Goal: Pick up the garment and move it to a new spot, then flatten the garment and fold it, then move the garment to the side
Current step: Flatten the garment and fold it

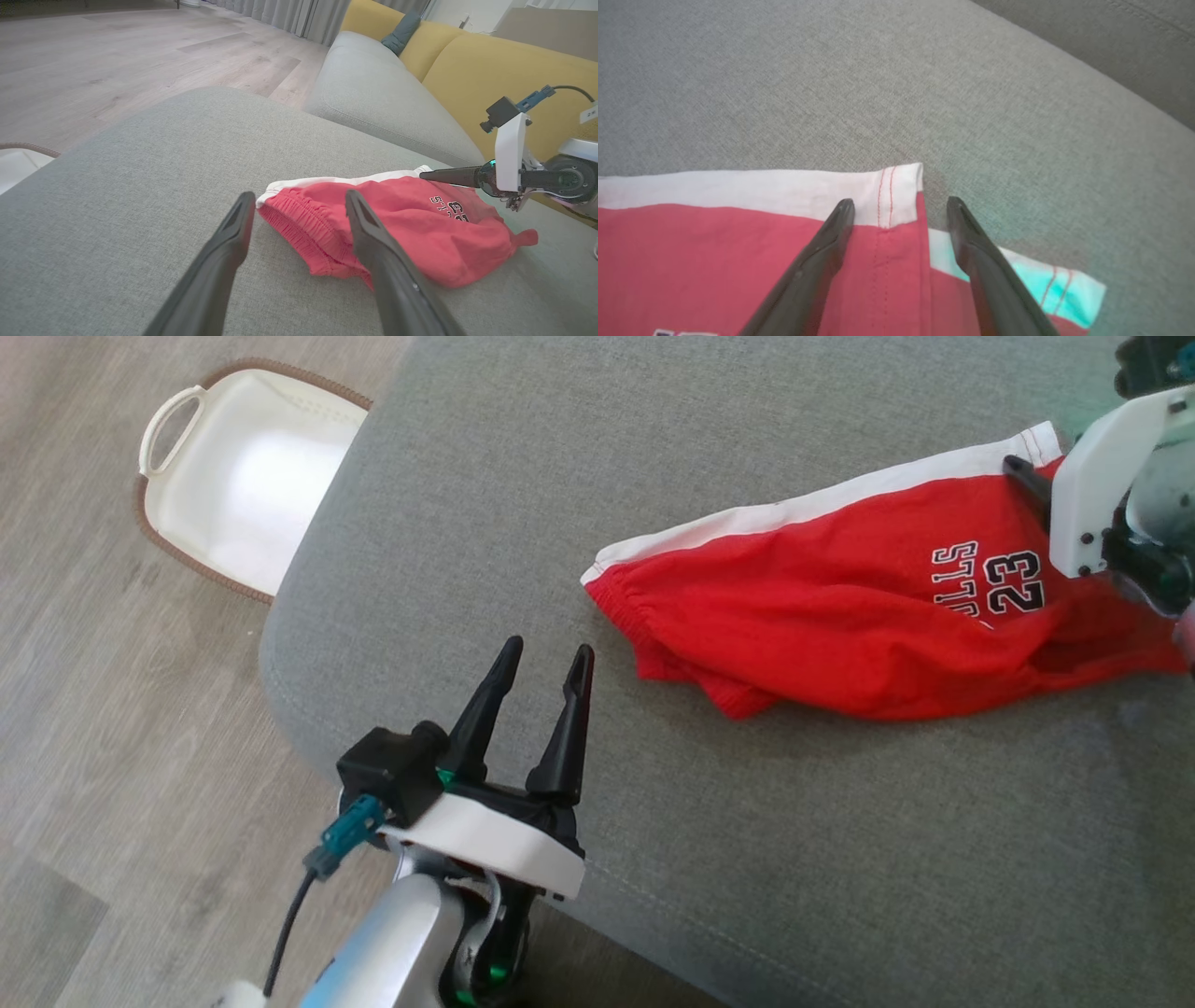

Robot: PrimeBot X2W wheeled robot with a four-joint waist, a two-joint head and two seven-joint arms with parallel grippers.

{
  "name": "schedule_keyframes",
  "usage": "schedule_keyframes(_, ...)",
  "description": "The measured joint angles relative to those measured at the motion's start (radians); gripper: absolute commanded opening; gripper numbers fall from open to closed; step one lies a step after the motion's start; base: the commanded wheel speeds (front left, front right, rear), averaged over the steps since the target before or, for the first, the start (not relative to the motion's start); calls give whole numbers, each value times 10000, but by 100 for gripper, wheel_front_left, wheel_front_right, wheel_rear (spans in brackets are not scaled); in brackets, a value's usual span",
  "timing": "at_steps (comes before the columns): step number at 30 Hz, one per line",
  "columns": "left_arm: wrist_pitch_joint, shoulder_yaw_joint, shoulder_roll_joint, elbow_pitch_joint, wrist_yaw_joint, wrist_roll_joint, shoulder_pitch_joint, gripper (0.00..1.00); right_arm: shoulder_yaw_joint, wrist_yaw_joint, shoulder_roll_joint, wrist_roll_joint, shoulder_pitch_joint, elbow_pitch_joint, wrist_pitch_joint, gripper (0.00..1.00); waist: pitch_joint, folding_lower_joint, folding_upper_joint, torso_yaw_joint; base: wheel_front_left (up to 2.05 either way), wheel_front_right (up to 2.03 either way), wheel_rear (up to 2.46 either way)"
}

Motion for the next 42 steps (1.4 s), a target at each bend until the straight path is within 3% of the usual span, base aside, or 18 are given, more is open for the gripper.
schedule_keyframes(10, 0, -151, 0, -8, -8, -2, -9, 100, 802, -2, -104, 683, -222, 19, 15, 100, 159, 0, 0, 51, 0, 0, 0)
schedule_keyframes(11, 0, -165, -2, -8, -8, 0, -18, 100, 890, 0, -134, 752, -248, 12, -17, 86, 168, -1, 0, 59, 0, 0, 0)
schedule_keyframes(12, 0, -174, -2, -8, -8, 0, -35, 100, 968, 0, -165, 828, -297, 13, -27, 35, 169, -1, 0, 62, 0, 0, 0)
schedule_keyframes(13, 0, -176, -2, -8, -8, 0, -53, 100, 1068, 0, -184, 884, -350, 13, -44, 35, 163, 0, 0, 64, 0, 0, 0)
schedule_keyframes(14, 0, -180, -2, -6, -8, 0, -71, 100, 1168, -2, -196, 934, -372, 12, -63, 0, 152, 0, 0, 65, 0, 0, 0)
schedule_keyframes(25, 0, -267, -4, 309, -98, 0, -76, 100, 1764, -2, -351, 1567, -344, 27, -1037, 0, -344, -1, 0, -30, 0, 0, 0)
schedule_keyframes(42, 2, -25, -2, 616, -263, 268, -68, 100, 2543, 0, -911, 2163, -332, 12, -1172, 0, -1044, -1, 0, -767, 0, 0, 0)
